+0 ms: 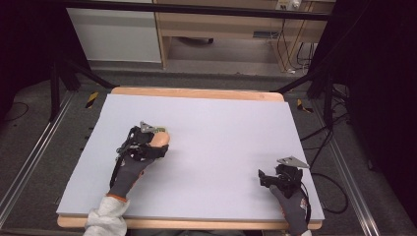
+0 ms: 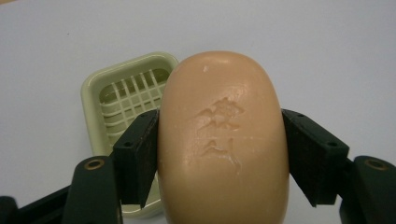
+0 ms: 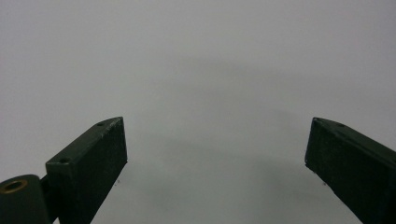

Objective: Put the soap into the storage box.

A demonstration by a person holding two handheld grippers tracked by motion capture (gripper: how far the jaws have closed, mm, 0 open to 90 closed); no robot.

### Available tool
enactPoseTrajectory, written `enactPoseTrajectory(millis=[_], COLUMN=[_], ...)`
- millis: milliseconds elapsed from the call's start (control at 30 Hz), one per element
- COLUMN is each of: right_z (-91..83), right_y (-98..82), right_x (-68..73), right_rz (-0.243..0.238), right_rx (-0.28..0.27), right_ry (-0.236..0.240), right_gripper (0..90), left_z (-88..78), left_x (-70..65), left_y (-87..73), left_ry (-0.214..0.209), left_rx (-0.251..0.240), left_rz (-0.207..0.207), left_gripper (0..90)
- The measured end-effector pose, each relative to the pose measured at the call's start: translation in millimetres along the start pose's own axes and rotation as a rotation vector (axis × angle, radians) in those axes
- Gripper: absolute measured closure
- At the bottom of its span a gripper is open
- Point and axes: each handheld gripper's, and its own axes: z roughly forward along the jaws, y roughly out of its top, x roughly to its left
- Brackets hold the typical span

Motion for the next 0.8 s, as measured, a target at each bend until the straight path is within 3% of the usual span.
enactPoseTrajectory(millis=[800], right_z=[3.8], right_y=[0.2], right_x=[1.3], right_rz=[-0.004], right_rx=[0.009], right_ry=[0.0], right_gripper=[5.7], left_z=[18.7], left_x=[23.1], left_y=[2.3], left_ry=[0.042], left_rx=[0.009], left_rz=[-0.053], left_gripper=[31.5])
